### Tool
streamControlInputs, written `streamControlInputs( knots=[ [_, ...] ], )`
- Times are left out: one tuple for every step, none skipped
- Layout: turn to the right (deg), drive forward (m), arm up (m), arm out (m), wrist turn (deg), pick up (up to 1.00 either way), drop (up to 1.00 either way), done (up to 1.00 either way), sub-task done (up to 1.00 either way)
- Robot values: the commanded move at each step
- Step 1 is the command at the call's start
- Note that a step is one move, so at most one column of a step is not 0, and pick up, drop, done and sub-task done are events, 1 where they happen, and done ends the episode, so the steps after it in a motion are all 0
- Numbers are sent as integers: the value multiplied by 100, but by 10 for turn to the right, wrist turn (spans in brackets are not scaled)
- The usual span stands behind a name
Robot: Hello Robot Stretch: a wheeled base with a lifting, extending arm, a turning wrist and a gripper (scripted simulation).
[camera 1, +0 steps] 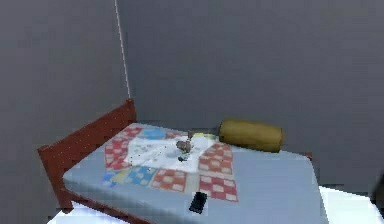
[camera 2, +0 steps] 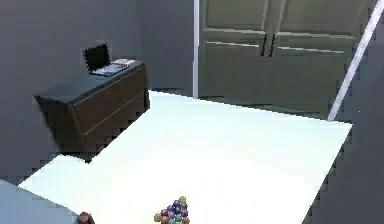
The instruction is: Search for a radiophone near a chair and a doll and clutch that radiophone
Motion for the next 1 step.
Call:
streamControlInputs(
  knots=[
    [0,45,0,0,0,0,0,0,0]
  ],
)
